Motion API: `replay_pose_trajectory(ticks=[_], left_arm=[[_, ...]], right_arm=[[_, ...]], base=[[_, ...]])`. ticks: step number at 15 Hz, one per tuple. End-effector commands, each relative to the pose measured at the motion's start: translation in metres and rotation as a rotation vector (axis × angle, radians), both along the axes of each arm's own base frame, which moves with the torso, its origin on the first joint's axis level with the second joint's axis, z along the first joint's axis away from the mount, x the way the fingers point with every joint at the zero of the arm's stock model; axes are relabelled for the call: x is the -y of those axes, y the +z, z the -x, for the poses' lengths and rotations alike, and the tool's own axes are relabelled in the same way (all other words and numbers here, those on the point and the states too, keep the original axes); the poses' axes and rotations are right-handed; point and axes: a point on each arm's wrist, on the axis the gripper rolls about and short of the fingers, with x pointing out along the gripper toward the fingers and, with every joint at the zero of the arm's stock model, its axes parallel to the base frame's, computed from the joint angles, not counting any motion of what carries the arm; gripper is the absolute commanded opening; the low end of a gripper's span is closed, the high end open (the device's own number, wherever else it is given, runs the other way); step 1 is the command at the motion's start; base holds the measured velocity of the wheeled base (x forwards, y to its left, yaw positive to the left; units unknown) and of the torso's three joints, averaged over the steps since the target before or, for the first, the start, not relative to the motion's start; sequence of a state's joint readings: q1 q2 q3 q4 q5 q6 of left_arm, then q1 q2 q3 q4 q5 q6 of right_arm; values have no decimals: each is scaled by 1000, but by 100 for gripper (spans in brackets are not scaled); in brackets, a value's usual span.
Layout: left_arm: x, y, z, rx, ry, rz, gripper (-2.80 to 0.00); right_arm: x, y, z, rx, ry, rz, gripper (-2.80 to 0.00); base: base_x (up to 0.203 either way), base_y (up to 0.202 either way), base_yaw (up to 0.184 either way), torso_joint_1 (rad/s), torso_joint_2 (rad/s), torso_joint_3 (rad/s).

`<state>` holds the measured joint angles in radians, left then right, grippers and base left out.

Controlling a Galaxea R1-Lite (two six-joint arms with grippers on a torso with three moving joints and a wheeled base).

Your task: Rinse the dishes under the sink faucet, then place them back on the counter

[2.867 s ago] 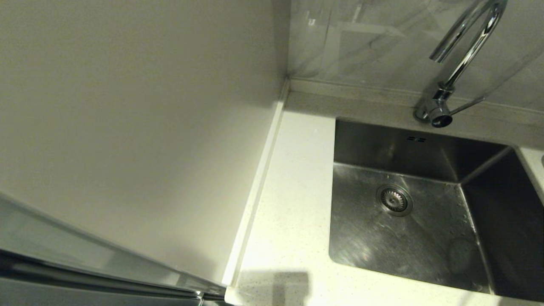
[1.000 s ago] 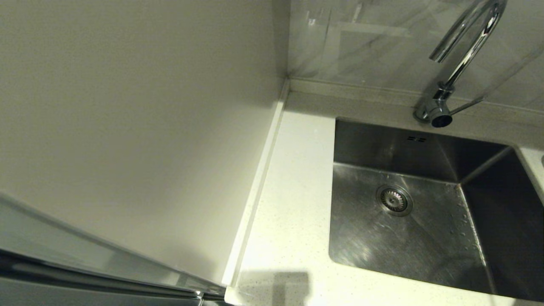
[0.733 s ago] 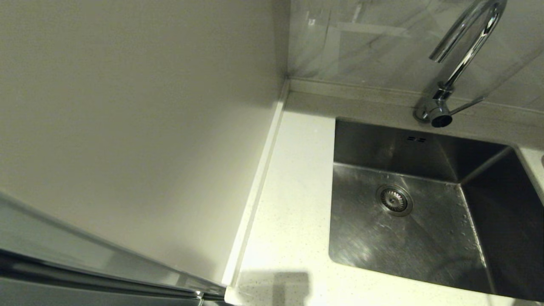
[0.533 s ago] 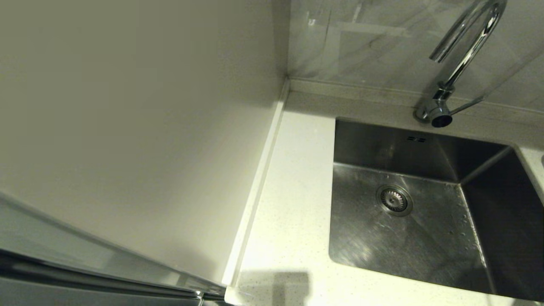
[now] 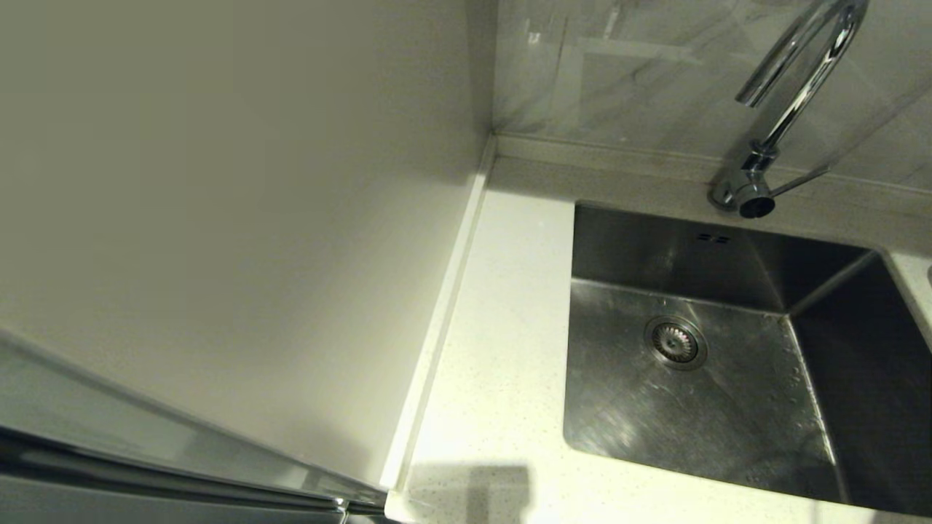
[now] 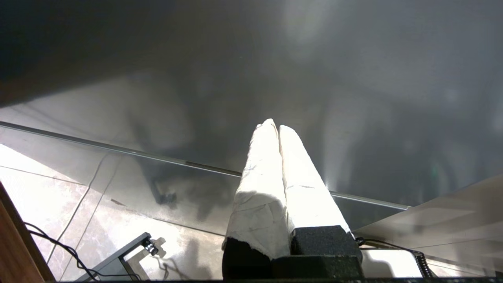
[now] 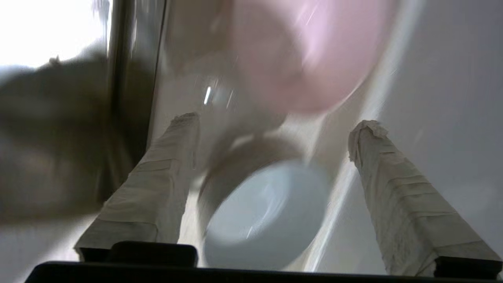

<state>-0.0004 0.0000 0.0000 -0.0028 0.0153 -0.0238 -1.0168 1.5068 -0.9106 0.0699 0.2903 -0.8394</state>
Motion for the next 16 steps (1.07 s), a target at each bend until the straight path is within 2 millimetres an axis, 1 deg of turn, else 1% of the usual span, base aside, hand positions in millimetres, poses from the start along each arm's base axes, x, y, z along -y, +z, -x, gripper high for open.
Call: replay_pose_trajectory(ticks=[1,3,8,10,13,14,16], left_arm=[[0,0,0,3,0,1,-280],[0,0,0,3,0,1,-280],[0,0,0,3,0,-1,-280],[0,0,0,3,-1,1,-280],[0,0,0,3,0,1,-280],[0,0,0,3,0,0,-280],[0,0,0,3,0,1,-280]], right_arm=[[-15,22,-3,123,59,64,0],[-34,35,-11,212,93,40,0],[-88,64,-20,380,169,-16,0],[-113,77,-18,446,194,-21,0],[-152,88,-6,506,261,2,0],[-162,89,0,521,263,20,-280],[-181,87,15,539,270,45,-280]], base=[[0,0,0,0,0,0],[0,0,0,0,0,0],[0,0,0,0,0,0],[0,0,0,0,0,0],[0,0,0,0,0,0],[0,0,0,0,0,0],[0,0,0,0,0,0]])
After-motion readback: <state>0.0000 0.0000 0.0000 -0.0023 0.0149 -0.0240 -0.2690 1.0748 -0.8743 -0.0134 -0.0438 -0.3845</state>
